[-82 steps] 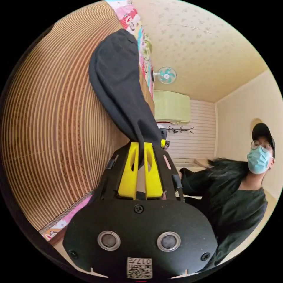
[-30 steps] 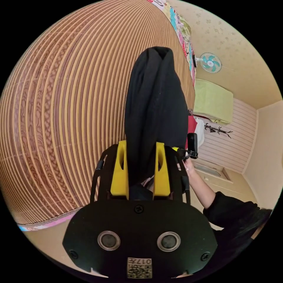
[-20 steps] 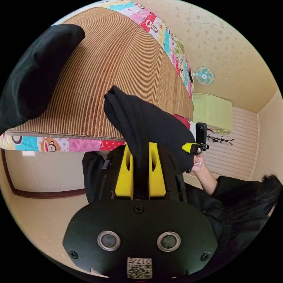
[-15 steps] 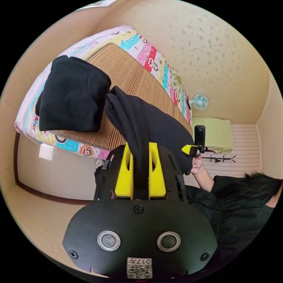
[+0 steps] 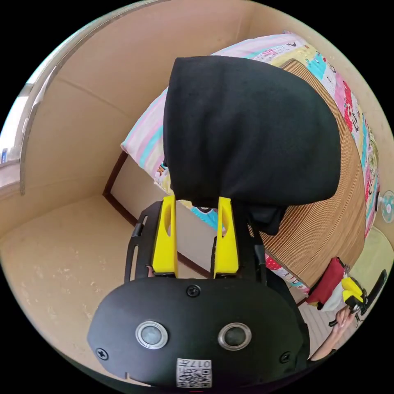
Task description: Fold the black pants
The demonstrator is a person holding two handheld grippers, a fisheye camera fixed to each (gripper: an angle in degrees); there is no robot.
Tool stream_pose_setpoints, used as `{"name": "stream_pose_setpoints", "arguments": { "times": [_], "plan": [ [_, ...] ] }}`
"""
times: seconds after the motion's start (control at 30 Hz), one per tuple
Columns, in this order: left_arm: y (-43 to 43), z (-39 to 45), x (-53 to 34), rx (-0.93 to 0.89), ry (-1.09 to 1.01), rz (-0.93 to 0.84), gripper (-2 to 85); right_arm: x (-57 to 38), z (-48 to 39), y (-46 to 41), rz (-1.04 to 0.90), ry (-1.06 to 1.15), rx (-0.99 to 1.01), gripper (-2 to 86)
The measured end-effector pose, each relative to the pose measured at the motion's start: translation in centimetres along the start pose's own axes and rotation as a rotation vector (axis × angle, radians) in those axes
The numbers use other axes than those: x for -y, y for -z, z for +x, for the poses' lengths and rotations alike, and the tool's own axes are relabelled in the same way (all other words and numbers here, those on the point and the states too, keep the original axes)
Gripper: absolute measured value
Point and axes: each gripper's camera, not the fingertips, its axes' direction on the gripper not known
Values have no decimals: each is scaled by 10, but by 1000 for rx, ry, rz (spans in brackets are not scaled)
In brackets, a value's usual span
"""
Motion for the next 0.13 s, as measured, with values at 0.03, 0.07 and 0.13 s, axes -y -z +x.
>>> {"name": "stream_pose_setpoints", "arguments": {
  "times": [0.03,0.07,0.13],
  "plan": [
    [-3,7,-28,-2,15,15,60,-39,29,12,10,-59,-58,90],
    [-5,9,-44,-16,25,18,55,-59,44,18,12,-97,-88,89],
    [-21,20,-108,5,104,-11,45,-146,104,45,31,-292,-213,84]
  ]
}}
